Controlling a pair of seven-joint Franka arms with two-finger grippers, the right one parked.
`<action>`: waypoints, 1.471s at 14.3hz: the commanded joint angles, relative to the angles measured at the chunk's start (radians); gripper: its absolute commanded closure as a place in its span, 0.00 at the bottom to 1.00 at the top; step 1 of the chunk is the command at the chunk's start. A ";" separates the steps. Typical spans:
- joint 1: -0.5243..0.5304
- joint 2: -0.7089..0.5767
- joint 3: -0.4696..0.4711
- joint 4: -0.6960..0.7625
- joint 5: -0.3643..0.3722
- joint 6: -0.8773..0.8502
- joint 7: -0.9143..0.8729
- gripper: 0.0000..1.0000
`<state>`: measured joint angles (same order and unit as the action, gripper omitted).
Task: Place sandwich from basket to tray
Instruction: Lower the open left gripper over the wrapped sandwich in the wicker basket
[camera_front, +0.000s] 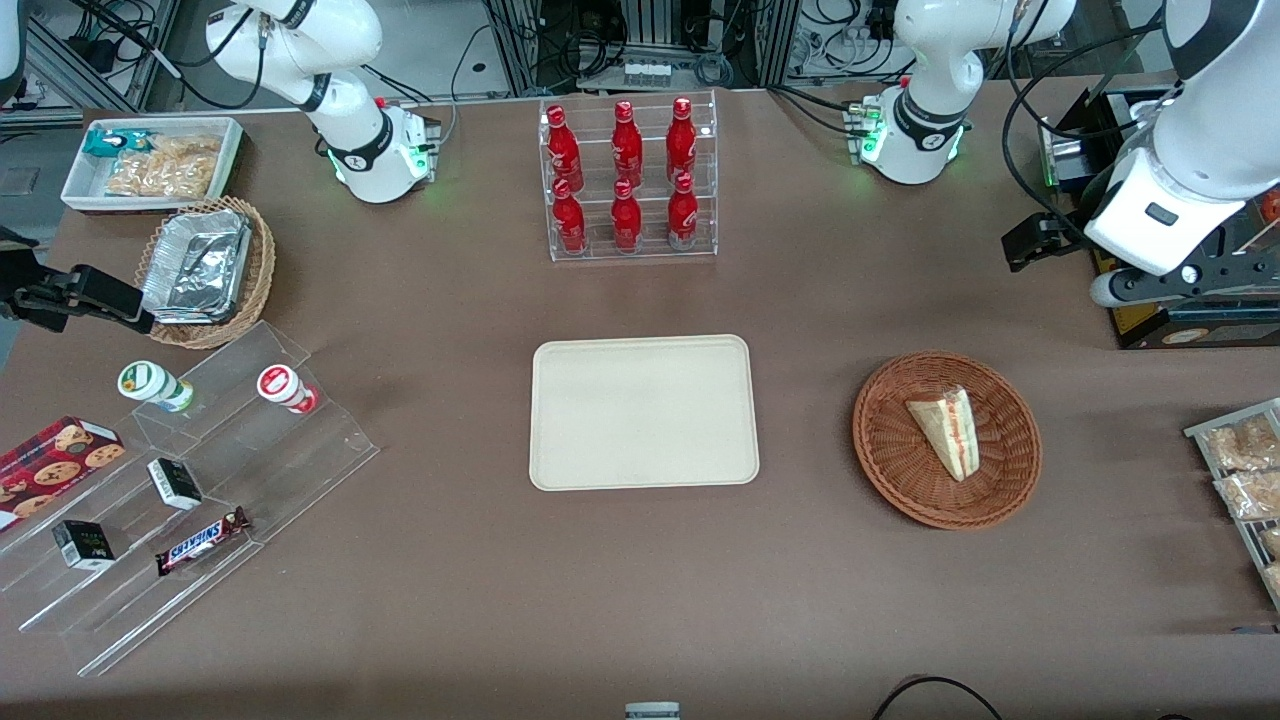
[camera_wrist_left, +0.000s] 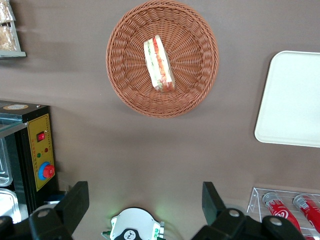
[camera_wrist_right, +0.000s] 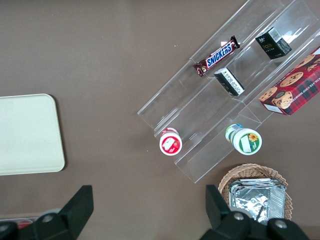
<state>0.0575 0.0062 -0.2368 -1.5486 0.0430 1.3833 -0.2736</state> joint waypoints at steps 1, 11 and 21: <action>-0.004 0.012 0.002 0.027 0.001 -0.023 0.007 0.00; 0.001 0.162 0.007 0.009 0.066 -0.007 -0.009 0.00; 0.008 0.182 0.011 -0.364 0.061 0.465 -0.062 0.00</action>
<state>0.0616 0.2068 -0.2265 -1.8497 0.0961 1.7962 -0.3109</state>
